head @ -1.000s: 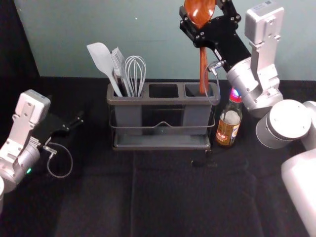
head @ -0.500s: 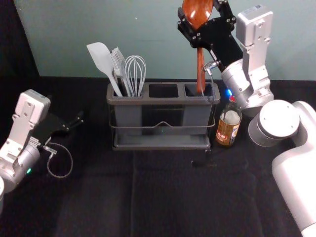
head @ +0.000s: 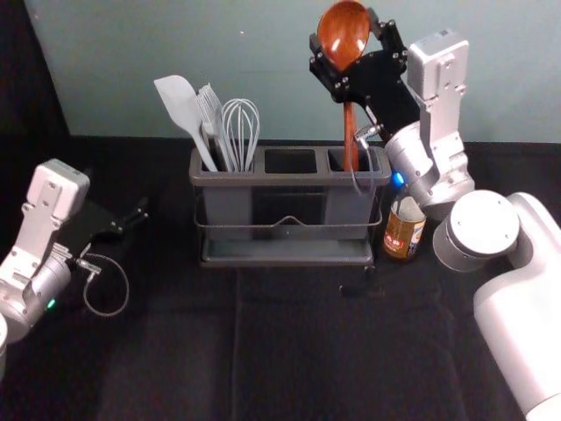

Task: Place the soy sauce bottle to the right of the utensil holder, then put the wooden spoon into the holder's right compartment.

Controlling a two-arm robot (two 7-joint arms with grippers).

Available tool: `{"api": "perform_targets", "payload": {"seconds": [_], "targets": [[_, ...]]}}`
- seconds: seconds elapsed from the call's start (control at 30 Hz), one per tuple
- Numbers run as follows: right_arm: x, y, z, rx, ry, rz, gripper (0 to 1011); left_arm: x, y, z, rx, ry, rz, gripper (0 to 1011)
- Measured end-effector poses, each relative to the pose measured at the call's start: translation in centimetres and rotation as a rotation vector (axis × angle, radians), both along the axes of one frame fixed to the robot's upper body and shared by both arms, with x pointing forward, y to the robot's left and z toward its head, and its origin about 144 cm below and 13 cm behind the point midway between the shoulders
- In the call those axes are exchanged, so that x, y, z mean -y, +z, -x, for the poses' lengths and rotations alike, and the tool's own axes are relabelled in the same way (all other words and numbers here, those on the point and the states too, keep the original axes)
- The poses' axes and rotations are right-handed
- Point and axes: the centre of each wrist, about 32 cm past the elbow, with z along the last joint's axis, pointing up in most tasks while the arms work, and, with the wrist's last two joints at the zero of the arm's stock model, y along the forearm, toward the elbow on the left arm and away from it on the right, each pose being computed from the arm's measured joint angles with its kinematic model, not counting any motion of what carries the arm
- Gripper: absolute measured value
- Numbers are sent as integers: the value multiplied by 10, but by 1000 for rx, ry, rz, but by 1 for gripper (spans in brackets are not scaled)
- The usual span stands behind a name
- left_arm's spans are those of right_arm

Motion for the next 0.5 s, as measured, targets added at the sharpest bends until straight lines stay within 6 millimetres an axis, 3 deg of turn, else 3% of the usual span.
{"api": "perform_targets", "payload": {"seconds": [0.5], "targets": [[1,-11,9,-21,15,6,841,0,0,0,0,0,0,1005]]}}
